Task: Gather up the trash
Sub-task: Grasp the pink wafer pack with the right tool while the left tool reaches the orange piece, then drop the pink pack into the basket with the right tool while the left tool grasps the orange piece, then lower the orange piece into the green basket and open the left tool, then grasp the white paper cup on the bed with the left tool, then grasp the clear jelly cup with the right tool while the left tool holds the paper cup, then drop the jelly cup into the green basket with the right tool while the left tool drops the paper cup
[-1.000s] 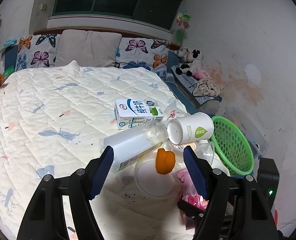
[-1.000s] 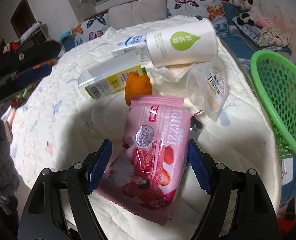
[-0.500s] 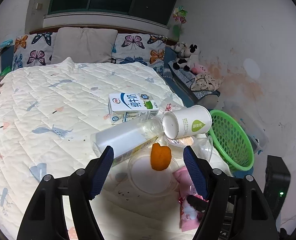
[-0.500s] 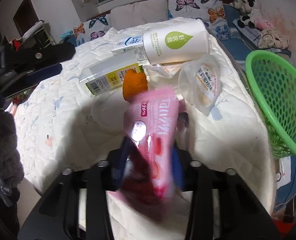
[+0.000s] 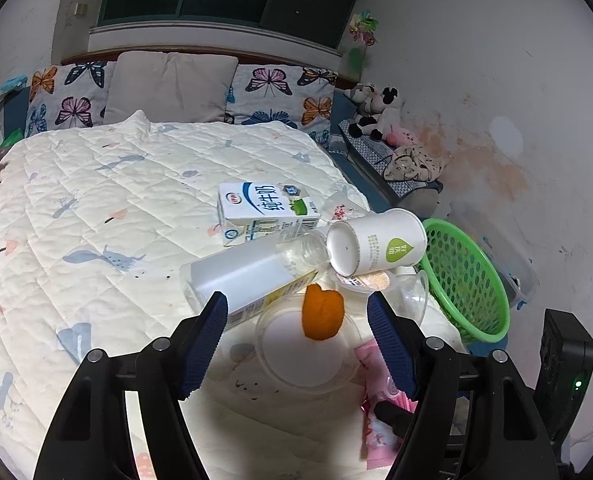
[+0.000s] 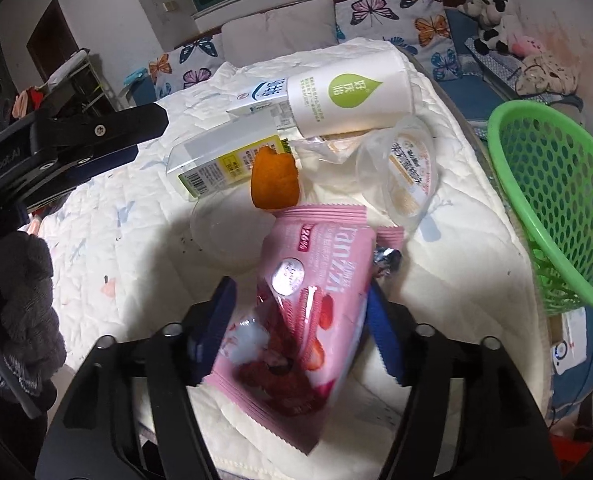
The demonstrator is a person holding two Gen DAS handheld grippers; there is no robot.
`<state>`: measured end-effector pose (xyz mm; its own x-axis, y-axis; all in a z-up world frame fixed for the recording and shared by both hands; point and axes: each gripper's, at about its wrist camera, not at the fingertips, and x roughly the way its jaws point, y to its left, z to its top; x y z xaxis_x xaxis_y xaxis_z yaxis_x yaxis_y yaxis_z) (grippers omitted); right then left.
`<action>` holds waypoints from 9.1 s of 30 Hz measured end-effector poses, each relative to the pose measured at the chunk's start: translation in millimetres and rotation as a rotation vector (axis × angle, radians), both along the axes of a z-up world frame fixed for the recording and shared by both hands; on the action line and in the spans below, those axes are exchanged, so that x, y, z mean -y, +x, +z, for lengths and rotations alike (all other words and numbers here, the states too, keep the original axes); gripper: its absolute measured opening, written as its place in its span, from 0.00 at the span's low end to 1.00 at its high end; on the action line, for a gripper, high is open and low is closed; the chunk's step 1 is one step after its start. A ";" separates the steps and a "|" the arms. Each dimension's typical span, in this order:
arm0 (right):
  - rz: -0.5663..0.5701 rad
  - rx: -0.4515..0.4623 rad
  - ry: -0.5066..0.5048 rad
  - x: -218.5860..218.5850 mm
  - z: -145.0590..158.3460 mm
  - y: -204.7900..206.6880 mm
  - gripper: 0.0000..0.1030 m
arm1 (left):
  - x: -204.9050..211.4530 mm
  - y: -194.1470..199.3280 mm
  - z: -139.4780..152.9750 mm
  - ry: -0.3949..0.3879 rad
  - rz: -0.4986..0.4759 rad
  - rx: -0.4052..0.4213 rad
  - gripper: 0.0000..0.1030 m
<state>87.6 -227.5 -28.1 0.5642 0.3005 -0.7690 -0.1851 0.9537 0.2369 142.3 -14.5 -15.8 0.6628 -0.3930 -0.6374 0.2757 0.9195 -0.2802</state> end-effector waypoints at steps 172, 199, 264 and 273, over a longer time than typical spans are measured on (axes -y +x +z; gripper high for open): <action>-0.217 0.111 0.189 200.9 11.0 -11.2 0.74 | 150.4 76.7 -7.7 0.166 0.083 -0.024 0.90; 0.048 0.085 0.194 121.1 15.2 18.1 0.78 | 126.6 70.1 17.6 0.061 0.036 -0.001 0.82; -0.254 0.060 0.067 239.0 -1.9 45.4 0.65 | 185.2 55.0 26.2 0.095 -0.129 0.014 0.82; -0.322 0.066 0.087 265.4 -2.6 34.1 0.72 | 223.7 57.2 15.0 0.115 -0.205 -0.016 0.82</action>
<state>121.7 -492.9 -30.7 0.6885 0.1620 -0.7069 0.1047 0.9423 0.3180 199.5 -238.2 -0.7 0.5662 -0.4425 -0.6954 0.4567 0.8708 -0.1821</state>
